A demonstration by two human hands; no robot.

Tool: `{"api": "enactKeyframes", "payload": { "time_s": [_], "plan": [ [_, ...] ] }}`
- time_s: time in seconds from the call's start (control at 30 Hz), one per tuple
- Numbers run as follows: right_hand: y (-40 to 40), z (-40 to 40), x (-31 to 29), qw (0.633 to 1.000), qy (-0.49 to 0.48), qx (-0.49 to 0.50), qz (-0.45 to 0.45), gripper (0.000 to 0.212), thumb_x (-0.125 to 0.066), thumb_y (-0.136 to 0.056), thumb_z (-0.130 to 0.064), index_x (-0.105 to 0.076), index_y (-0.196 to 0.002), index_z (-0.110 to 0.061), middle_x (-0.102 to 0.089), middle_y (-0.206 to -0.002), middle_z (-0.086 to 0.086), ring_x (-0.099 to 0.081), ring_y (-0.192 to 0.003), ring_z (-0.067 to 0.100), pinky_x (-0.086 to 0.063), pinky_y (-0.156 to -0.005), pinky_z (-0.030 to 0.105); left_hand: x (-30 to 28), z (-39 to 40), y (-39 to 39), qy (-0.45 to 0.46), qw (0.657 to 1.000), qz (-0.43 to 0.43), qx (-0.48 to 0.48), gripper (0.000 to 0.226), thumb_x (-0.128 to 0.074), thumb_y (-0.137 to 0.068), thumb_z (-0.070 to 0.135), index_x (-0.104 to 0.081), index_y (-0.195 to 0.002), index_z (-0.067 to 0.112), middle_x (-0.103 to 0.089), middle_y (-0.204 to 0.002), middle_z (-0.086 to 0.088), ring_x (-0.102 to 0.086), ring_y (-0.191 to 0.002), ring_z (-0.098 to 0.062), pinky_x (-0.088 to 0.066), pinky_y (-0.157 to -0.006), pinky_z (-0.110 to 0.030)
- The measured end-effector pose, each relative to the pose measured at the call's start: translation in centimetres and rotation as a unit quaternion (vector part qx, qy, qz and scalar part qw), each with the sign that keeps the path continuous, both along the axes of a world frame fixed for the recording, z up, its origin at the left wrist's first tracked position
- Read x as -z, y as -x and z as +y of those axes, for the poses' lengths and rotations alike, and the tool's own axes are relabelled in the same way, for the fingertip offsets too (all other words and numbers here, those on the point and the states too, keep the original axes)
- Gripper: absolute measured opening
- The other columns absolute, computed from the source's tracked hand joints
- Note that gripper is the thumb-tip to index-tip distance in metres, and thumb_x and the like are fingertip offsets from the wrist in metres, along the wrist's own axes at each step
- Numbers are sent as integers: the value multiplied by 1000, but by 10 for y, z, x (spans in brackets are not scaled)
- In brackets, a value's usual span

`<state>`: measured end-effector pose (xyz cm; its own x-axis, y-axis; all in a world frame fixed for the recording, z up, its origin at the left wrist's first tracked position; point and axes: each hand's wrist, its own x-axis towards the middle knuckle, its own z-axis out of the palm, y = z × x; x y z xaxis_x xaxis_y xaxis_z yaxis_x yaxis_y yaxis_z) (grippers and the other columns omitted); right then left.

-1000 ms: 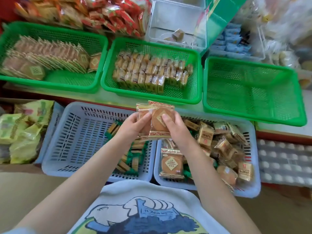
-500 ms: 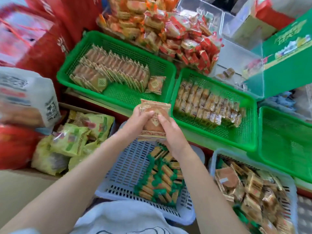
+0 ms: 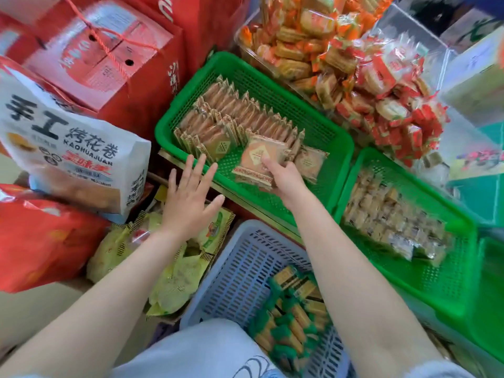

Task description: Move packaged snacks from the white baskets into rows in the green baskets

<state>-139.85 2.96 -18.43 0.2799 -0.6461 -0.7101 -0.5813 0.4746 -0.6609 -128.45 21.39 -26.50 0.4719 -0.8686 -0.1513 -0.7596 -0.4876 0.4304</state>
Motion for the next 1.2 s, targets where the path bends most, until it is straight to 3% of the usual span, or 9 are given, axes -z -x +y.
{"api": "enactKeyframes", "payload": {
  "time_s": [0.13, 0.4, 0.5, 0.6, 0.67, 0.77, 0.97, 1.13, 1.2],
  "plan": [
    [-33, 2, 21, 995, 18, -12, 96, 99, -61, -94, -54, -8, -158, -1, -33, -159, 14, -40, -140, 33, -39, -101, 38, 13, 2, 0, 20, 1000, 0, 1, 77, -32, -97, 64, -3, -161, 32, 13, -168, 5, 20, -152, -15, 6, -122, -53],
    [-64, -9, 49, 990, 5, -33, 134, 112, -63, -91, -55, 9, -158, -2, -26, -163, 13, -33, -145, 34, -34, -112, 44, 32, -3, 4, 43, 999, 21, -18, 76, -31, -97, 61, 3, -159, 34, 21, -166, 7, 22, -152, -19, 3, -123, -54],
    [-72, -14, 52, 985, -30, -59, 159, 90, -67, -92, -44, -17, -156, -6, -38, -153, 12, -49, -126, 35, -56, -89, 40, 32, -4, 5, 49, 998, 26, -19, 75, -30, -97, 61, 1, -160, 33, 21, -165, 7, 23, -152, -18, 2, -122, -55],
    [-74, -19, 55, 985, -30, -37, 166, 44, -68, -94, -35, -53, -124, -7, -58, -127, 12, -58, -85, 28, -63, -75, 47, 34, -4, 6, 54, 998, 28, -21, 75, -30, -97, 61, -1, -160, 32, 18, -166, 7, 23, -152, -19, 1, -122, -56],
    [-73, -17, 59, 984, 23, -22, 176, 40, -66, -95, -34, -56, -121, -5, -62, -117, 13, -58, -84, 28, -62, -78, 44, 34, -4, 6, 57, 998, 29, -21, 74, -30, -97, 60, -1, -159, 32, 15, -167, 6, 21, -152, -19, 0, -122, -56],
    [-71, -5, 63, 978, 106, -9, 182, 44, -55, -101, -31, -44, -133, -3, -59, -120, 10, -59, -98, 30, -49, -65, 19, 33, -4, 5, 51, 998, 34, -22, 72, -28, -98, 60, -2, -159, 32, 14, -167, 6, 22, -152, -18, 0, -122, -56],
    [-64, 13, 59, 946, 250, -47, 202, 42, -37, -107, -38, -32, -130, -3, -61, -126, 19, -64, -104, 36, -46, -74, 38, 29, -3, 4, 48, 998, 47, -19, 69, -23, -100, 60, 0, -159, 33, 14, -167, 5, 25, -151, -17, 4, -123, -54],
    [-65, 8, 60, 963, 119, -139, 198, 80, -36, -103, -56, -9, -158, -3, -35, -158, 17, -41, -140, 34, -37, -108, 41, 27, -3, 4, 46, 997, 59, -19, 69, -23, -101, 60, -2, -160, 33, 16, -167, 7, 26, -151, -16, 6, -122, -54],
    [-66, 4, 63, 968, 95, -139, 187, 89, -45, -98, -62, -14, -158, -4, -35, -159, 16, -40, -141, 33, -37, -109, 40, 27, -3, 2, 43, 997, 60, -20, 69, -23, -100, 60, -2, -160, 33, 16, -167, 6, 27, -150, -15, 7, -122, -53]
  ]
}}
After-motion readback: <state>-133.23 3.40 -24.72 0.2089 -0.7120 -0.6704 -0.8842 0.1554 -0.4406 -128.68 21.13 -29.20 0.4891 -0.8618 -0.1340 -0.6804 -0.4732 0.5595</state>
